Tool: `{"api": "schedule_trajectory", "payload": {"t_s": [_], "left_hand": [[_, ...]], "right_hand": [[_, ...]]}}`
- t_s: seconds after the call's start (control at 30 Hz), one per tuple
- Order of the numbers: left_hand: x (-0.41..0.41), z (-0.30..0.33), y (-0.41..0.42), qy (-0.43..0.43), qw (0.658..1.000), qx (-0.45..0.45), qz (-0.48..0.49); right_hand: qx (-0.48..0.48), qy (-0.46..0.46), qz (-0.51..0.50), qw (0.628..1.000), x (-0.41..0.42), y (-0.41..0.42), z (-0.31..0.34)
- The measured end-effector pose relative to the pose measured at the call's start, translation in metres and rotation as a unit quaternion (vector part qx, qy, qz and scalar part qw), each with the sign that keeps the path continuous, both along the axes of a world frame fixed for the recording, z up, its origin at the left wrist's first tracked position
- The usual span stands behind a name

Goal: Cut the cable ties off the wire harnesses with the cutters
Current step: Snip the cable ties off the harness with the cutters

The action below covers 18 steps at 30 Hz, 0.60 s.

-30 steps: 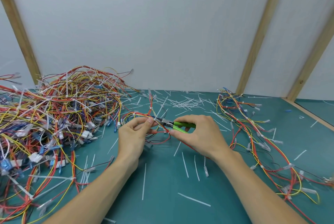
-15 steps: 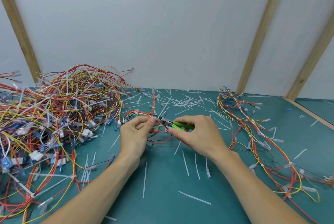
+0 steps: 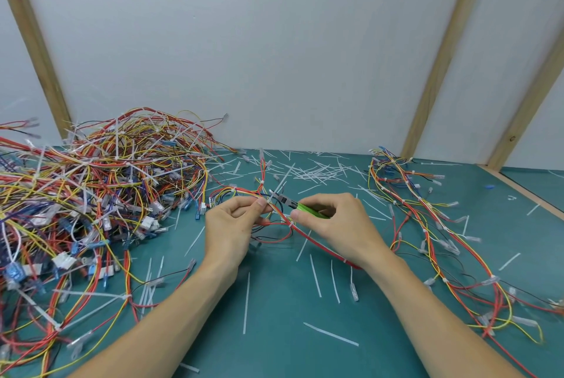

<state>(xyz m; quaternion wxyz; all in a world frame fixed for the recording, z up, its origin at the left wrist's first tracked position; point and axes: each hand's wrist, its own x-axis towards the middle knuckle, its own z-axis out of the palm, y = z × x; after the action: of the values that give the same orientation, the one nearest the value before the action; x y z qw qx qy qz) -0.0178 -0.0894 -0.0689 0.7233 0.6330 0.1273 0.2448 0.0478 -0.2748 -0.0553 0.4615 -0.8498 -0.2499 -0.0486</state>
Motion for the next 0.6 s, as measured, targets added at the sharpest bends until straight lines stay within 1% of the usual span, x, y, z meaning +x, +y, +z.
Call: {"api": "schedule_trajectory", "payload": {"t_s": [0.2, 0.43, 0.6], "left_hand": [[-0.0003, -0.0010, 0.0002, 0.003, 1.000, 0.005, 0.004], [0.0012, -0.0017, 0.0015, 0.006, 1.000, 0.005, 0.004], [0.0016, -0.0023, 0.0015, 0.006, 1.000, 0.012, 0.008]], "right_hand": [[-0.047, -0.016, -0.006, 0.999, -0.0040, 0.0037, -0.0013], [-0.047, -0.038, -0.015, 0.998, -0.0045, 0.0046, -0.0020], [-0.044, -0.033, -0.013, 0.998, -0.0046, 0.0053, -0.0024]]}}
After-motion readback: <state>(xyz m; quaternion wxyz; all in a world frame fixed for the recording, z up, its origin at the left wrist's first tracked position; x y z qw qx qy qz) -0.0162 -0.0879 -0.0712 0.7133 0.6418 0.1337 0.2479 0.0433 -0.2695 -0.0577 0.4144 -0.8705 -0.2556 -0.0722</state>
